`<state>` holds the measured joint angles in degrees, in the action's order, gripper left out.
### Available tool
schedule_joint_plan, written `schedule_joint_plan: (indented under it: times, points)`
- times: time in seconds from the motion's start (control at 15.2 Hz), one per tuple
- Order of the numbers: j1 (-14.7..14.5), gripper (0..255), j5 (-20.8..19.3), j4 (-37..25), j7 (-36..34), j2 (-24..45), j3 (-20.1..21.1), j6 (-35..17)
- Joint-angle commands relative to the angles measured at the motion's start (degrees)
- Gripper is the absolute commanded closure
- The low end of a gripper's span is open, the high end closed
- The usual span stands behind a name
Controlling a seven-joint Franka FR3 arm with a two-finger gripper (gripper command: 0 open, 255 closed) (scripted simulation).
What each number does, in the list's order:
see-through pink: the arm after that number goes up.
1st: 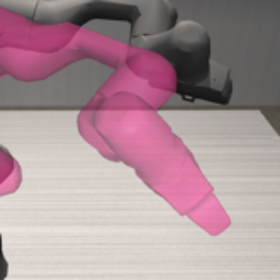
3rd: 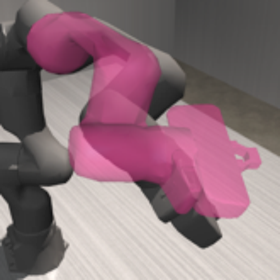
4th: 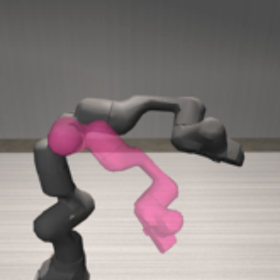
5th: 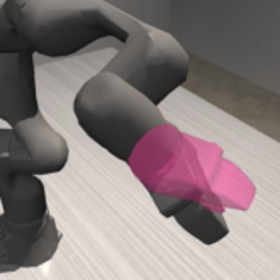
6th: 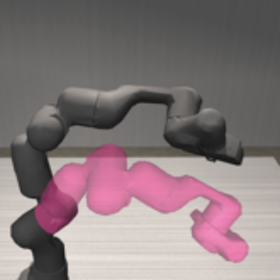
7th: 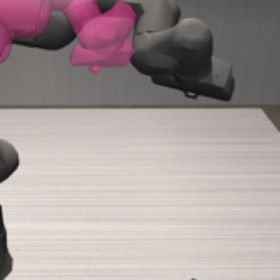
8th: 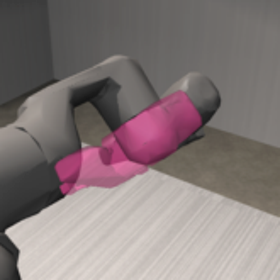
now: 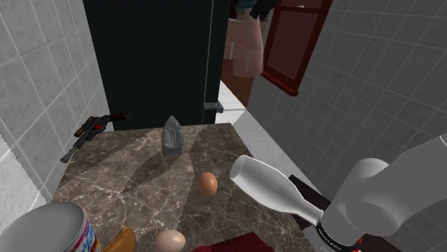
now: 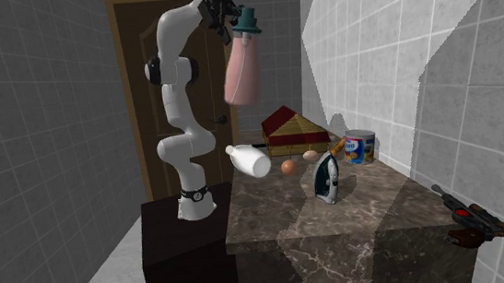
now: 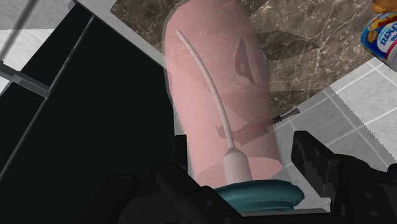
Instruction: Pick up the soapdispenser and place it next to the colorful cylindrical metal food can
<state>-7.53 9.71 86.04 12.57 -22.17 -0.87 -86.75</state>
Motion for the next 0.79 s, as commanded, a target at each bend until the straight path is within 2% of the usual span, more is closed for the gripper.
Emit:
schedule_joint_plan:
  times: [0.0, 0.73]
  points:
    - [-0.53, 255, -0.25, 0.26, -2.59, -0.06, 2.16, -0.67]
    - [-3.72, 255, -3.68, -5.85, -18.81, 6.02, 15.85, -2.71]
